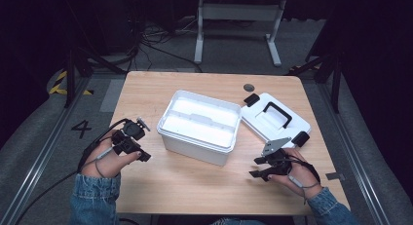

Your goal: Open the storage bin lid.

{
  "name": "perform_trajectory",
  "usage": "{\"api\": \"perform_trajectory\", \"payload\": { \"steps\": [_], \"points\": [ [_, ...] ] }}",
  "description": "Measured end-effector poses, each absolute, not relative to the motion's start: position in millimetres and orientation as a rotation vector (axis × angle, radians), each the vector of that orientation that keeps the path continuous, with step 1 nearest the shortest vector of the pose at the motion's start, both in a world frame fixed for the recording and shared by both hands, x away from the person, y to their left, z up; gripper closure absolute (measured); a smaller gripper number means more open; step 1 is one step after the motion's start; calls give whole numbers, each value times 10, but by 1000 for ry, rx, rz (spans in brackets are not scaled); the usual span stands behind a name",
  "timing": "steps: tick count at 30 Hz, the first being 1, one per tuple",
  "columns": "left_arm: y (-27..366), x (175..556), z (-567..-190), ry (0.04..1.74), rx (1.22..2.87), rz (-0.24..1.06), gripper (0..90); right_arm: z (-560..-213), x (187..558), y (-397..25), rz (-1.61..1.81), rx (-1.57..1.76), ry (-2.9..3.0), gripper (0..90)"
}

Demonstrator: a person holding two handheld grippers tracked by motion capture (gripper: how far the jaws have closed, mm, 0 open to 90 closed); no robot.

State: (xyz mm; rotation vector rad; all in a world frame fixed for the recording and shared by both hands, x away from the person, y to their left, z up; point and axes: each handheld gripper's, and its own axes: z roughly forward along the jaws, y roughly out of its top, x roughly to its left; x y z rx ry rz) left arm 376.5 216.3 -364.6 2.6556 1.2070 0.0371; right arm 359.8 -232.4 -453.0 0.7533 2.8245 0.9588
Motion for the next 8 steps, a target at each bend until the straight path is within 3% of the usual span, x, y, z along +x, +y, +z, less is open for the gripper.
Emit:
{"api": "perform_trajectory", "payload": {
  "steps": [8],
  "points": [
    [2144,3782,-3615,1195,2642,67,446,-4576,3586,-2330,985,767,2801,455]
  ]
}}
